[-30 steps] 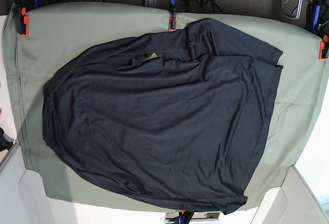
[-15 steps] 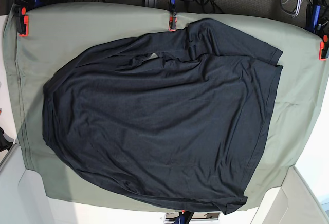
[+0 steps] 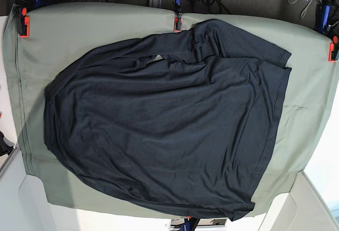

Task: Fold the T-shirt properly

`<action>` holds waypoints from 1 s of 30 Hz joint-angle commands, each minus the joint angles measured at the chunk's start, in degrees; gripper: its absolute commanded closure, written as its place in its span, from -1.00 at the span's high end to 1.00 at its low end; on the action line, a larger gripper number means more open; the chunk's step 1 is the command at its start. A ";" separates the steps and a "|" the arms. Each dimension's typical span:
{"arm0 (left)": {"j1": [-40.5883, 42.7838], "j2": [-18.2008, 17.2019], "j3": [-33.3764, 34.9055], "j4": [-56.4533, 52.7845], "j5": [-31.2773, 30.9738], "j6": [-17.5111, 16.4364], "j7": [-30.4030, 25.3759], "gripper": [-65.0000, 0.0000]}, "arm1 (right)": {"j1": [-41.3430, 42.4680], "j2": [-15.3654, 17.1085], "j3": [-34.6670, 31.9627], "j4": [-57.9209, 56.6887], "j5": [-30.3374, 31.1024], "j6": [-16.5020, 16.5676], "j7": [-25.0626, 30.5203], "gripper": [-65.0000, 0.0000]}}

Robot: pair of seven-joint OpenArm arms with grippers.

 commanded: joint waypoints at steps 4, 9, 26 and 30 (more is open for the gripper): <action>6.91 -4.07 -0.11 12.52 -0.20 -5.27 -0.31 -0.39 | -5.60 2.86 -0.07 7.56 2.40 5.29 0.46 -0.35; 15.56 -6.88 -0.63 27.80 -0.24 -6.43 0.61 -0.39 | -13.22 6.12 -0.07 19.45 8.07 7.52 0.46 -0.35; 35.17 -7.08 -26.93 66.27 -11.39 -17.06 2.47 -0.39 | -38.18 13.73 1.53 68.59 20.46 7.67 -1.33 -0.35; 37.20 -7.10 -32.85 71.38 -17.20 -17.06 2.54 -0.39 | -39.69 13.70 4.22 79.01 28.30 7.67 -6.45 -0.35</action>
